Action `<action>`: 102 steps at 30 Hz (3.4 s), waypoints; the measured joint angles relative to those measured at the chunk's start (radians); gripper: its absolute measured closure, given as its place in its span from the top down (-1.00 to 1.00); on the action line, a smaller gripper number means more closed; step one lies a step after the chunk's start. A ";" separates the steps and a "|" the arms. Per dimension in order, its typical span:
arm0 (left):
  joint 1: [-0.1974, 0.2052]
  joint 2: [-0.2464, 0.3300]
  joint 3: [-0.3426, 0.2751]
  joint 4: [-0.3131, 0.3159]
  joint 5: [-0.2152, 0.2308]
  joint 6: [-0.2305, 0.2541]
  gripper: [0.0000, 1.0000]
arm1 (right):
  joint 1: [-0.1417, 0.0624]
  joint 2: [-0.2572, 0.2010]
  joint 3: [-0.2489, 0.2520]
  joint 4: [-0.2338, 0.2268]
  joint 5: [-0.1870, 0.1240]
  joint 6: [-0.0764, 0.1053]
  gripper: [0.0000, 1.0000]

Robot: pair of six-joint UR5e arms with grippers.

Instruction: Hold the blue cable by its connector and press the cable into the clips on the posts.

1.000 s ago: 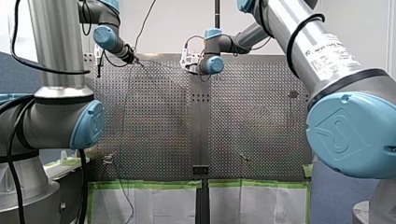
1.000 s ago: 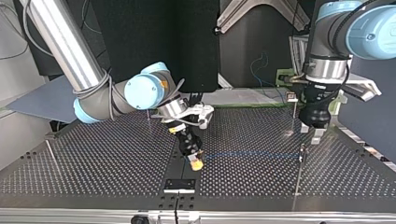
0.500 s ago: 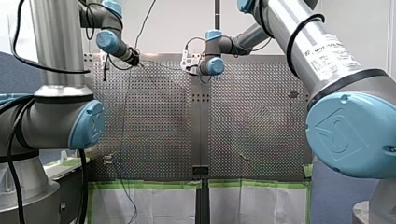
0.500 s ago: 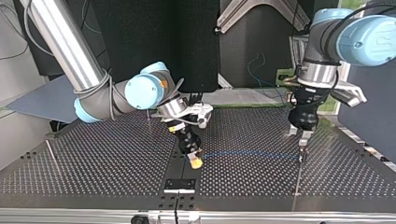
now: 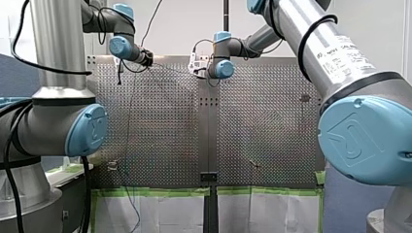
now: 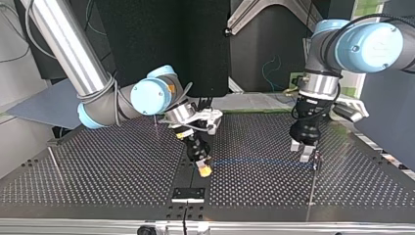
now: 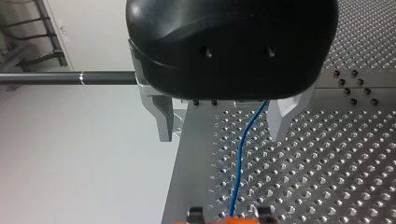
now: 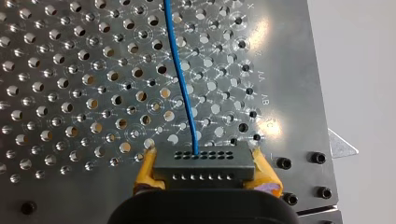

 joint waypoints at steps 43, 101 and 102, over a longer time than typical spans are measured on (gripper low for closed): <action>-0.141 -0.202 0.180 -0.027 -0.380 0.248 1.00 | -0.019 0.003 0.011 0.002 -0.009 -0.011 -1.00; -0.158 -0.202 0.158 0.043 -0.357 0.169 -1.00 | -0.026 0.006 0.047 0.001 -0.009 -0.012 -1.00; -0.160 -0.202 0.151 0.047 -0.357 0.168 -1.00 | -0.028 0.006 0.054 0.000 -0.008 -0.012 -1.00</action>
